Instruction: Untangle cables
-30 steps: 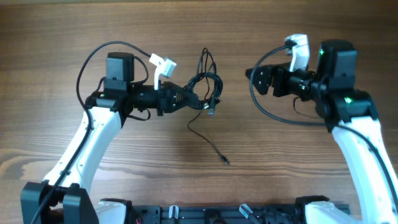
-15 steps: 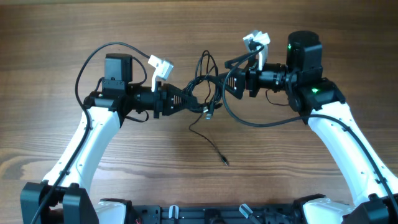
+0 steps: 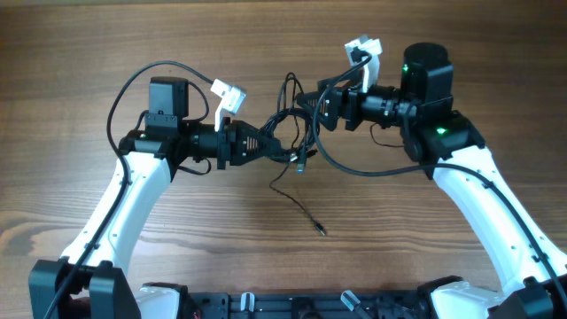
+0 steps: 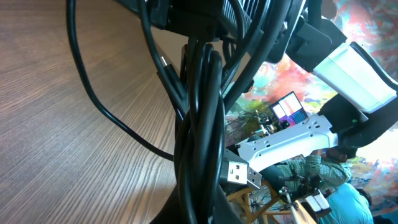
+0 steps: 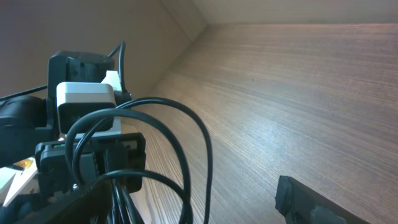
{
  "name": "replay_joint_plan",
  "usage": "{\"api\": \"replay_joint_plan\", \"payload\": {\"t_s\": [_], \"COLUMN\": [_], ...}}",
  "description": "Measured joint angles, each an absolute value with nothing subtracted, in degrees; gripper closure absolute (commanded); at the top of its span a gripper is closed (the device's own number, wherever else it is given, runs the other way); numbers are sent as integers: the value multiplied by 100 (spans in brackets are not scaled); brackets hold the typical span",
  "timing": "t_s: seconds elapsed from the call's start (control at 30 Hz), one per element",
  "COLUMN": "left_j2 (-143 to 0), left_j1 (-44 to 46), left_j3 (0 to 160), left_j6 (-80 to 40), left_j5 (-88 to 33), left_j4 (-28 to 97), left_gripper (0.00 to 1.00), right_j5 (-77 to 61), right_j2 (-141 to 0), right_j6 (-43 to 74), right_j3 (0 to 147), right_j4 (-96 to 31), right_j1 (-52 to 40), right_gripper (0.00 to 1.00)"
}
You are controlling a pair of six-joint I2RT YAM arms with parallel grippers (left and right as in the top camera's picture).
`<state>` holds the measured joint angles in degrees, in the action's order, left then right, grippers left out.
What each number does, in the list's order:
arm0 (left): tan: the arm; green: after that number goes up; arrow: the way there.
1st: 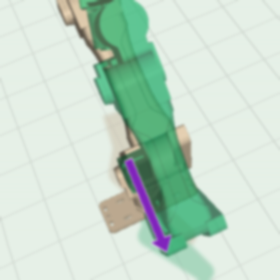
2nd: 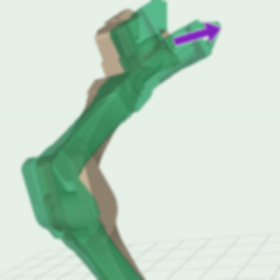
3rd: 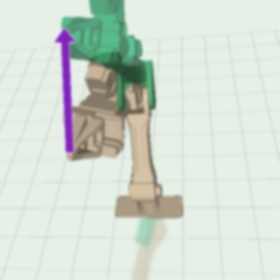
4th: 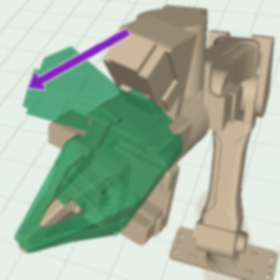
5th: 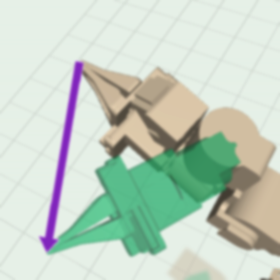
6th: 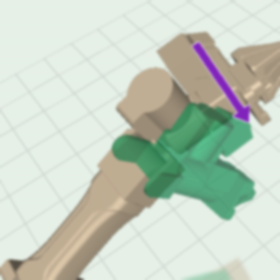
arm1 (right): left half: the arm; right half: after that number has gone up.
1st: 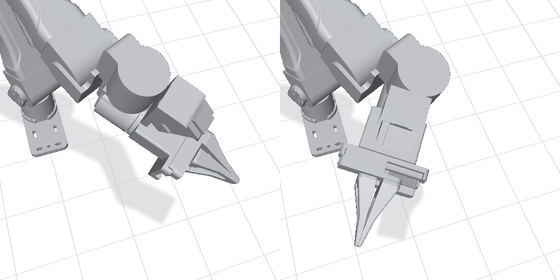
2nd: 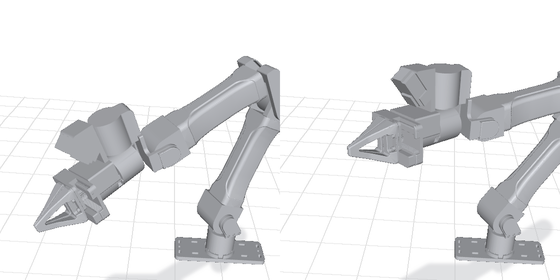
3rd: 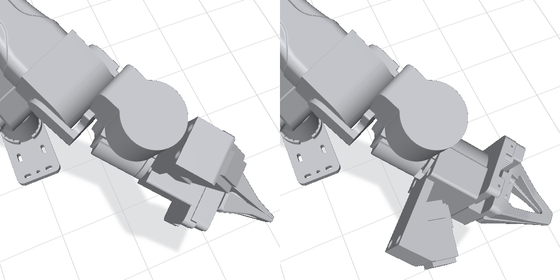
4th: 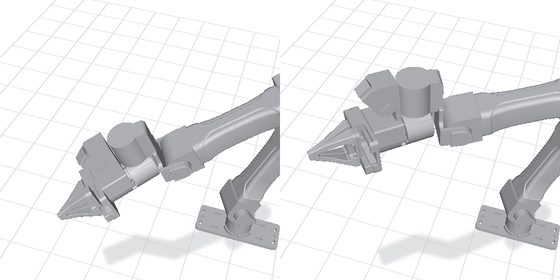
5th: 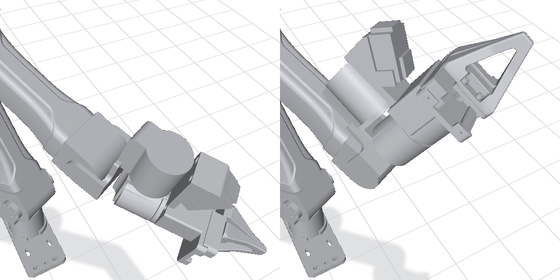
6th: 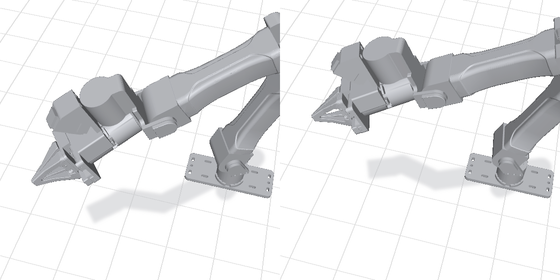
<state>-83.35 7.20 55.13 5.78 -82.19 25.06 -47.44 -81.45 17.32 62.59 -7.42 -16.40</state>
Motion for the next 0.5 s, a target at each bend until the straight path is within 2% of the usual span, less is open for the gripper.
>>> {"api": "replay_joint_plan", "payload": {"t_s": [0.5], "left_j2": [-8335], "left_j1": [631], "left_j3": [5513], "left_j6": [578], "left_j5": [-8241], "left_j4": [2521], "left_gripper": [96], "right_j5": [-4379], "right_j2": [-8149], "right_j6": [1645], "right_j3": [6259], "right_j4": [-1149], "right_j1": [-1623], "right_gripper": [14]}}
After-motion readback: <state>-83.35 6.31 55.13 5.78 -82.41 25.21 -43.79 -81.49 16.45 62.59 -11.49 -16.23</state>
